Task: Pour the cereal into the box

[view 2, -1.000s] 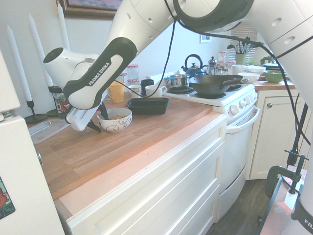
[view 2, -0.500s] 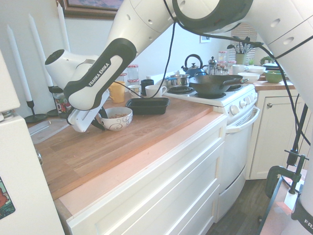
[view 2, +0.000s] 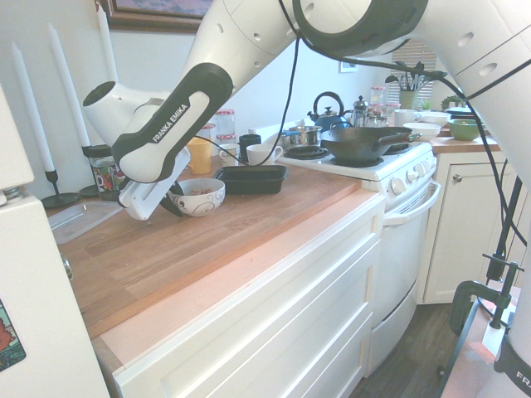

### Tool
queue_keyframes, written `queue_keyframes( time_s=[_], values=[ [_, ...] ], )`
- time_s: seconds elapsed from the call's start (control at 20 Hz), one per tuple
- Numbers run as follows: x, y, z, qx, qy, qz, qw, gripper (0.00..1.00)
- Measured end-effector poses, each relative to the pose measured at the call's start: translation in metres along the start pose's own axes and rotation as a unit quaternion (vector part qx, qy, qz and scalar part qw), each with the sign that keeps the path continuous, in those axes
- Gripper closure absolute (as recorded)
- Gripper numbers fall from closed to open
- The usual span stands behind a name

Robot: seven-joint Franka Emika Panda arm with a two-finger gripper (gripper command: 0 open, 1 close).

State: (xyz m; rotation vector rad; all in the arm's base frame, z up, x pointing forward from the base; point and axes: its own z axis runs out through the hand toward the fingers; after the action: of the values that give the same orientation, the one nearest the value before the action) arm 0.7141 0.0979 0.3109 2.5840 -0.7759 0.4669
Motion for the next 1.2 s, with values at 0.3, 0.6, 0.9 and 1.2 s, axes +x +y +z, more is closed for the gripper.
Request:
queue_keyframes(
  time_s=[0.3, 0.6, 0.9, 1.2],
  values=[
    [0.034, 0.001, -0.044, 0.039, -0.003, 0.028, 0.999, 1.0],
    [0.09, 0.028, -0.096, 0.081, -0.03, 0.062, 0.994, 1.0],
    [0.157, 0.09, -0.097, 0.127, -0.098, 0.11, 0.981, 1.0],
    [0.182, 0.128, -0.087, 0.163, -0.161, 0.136, 0.964, 1.0]
  ],
)
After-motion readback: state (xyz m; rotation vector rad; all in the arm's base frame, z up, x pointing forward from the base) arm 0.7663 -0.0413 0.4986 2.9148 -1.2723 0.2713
